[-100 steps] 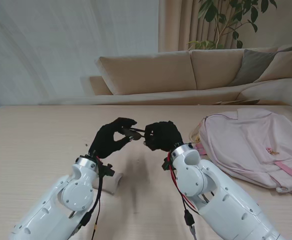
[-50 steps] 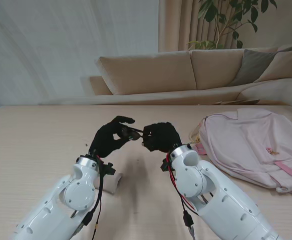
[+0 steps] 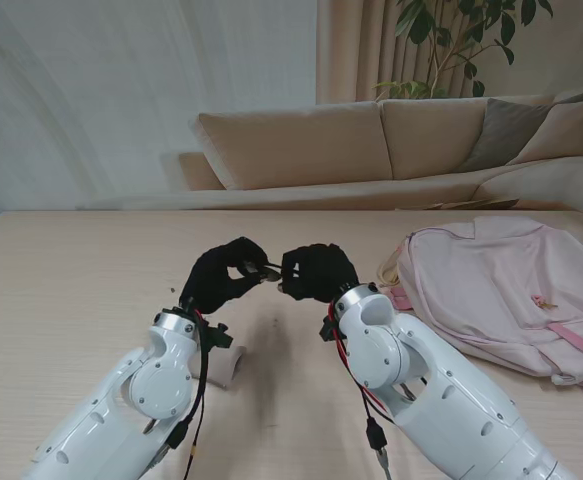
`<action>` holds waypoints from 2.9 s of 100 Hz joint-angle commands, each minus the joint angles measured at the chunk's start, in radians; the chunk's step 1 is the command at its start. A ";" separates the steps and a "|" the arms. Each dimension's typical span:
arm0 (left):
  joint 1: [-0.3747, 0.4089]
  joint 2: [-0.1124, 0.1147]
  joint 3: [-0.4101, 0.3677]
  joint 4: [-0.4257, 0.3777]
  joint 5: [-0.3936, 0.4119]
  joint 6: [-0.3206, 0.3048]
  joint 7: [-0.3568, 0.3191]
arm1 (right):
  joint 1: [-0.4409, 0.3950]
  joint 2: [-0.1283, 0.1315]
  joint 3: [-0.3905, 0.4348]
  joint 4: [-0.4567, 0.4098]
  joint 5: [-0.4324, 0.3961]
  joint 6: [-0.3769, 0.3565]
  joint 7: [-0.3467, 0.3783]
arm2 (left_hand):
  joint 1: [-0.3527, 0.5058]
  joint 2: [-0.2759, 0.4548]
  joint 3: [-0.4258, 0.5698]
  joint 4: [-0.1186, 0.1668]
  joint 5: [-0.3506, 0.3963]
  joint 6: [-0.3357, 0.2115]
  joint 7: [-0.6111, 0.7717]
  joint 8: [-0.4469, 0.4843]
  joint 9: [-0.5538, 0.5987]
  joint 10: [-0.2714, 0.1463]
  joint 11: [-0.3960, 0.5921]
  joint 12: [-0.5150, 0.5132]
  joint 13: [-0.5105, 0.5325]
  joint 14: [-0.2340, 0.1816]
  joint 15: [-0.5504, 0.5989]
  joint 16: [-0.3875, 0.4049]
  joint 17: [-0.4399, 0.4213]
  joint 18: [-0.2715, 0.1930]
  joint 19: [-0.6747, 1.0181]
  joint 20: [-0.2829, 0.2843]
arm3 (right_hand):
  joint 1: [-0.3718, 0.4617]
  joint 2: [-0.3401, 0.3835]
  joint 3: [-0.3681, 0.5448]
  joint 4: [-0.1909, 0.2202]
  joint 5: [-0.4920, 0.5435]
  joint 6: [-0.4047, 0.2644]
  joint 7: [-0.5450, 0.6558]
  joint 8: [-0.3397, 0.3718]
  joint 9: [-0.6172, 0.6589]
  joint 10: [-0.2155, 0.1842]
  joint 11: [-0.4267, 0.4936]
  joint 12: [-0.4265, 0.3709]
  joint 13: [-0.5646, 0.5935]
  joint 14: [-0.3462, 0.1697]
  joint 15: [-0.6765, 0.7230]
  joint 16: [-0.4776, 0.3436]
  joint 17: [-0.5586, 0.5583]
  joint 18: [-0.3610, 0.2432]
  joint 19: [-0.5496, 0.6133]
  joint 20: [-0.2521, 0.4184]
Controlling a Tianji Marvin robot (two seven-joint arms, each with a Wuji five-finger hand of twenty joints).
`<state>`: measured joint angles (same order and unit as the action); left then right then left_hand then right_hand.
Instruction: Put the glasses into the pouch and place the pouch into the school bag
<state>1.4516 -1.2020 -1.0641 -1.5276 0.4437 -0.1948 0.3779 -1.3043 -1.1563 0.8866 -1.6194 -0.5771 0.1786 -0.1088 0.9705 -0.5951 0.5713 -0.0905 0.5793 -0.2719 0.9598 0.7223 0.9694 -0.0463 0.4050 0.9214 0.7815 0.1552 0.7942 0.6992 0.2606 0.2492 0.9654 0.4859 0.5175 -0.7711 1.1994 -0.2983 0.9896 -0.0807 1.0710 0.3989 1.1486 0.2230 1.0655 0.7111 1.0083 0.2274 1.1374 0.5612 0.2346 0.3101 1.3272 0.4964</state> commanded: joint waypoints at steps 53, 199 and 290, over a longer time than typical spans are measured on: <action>0.050 0.011 -0.058 -0.066 0.057 0.006 -0.036 | -0.017 0.011 0.033 -0.014 -0.055 -0.039 0.037 | -0.264 0.054 0.095 0.029 -0.289 0.033 -0.179 -0.113 -0.573 0.039 0.052 -0.431 -0.444 0.007 -0.251 -0.134 -0.239 -0.001 -0.069 -0.024 | 0.033 -0.002 0.130 -0.034 -0.022 0.023 0.061 0.184 0.023 0.077 0.173 0.120 0.061 -0.034 0.218 0.105 0.033 -0.019 0.115 0.088; 0.091 0.226 -0.117 -0.167 0.341 0.068 -0.986 | -0.113 0.016 0.165 0.022 -0.061 -0.128 -0.024 | -0.443 -0.109 -0.091 -0.018 -0.442 0.459 -0.941 -0.543 -0.873 0.153 -0.421 -0.767 -0.757 -0.048 -0.798 -0.508 -0.340 0.026 -0.917 -0.147 | 0.025 -0.020 0.121 -0.028 -0.015 0.019 0.059 0.178 0.026 0.076 0.173 0.121 0.059 -0.038 0.217 0.117 0.026 -0.029 0.112 0.109; 0.022 0.209 -0.022 -0.035 0.380 0.066 -0.842 | -0.112 0.009 0.155 0.036 -0.048 -0.117 -0.047 | -0.434 -0.126 -0.045 -0.016 -0.436 0.470 -0.928 -0.481 -0.870 0.198 -0.404 -0.718 -0.758 -0.017 -0.766 -0.428 -0.329 0.049 -0.883 -0.089 | 0.023 -0.023 0.121 -0.028 -0.014 0.020 0.058 0.172 0.027 0.075 0.172 0.121 0.060 -0.036 0.215 0.116 0.030 -0.022 0.111 0.110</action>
<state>1.4736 -0.9836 -1.0884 -1.5682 0.8300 -0.1201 -0.4583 -1.4127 -1.1430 1.0432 -1.5840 -0.6283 0.0580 -0.1664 0.5507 -0.6719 0.5028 -0.0898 0.1806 0.1825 0.0221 0.2230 0.1362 0.1263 0.0009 0.1847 0.0542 0.1295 0.0238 0.2539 -0.0653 0.2612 0.0936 0.3762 0.5040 -0.7970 1.2961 -0.3071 0.9818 -0.0493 1.1062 0.5608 1.1702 0.2225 1.2067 0.8174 1.0462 0.2327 1.3179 0.6589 0.2712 0.2918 1.4016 0.5844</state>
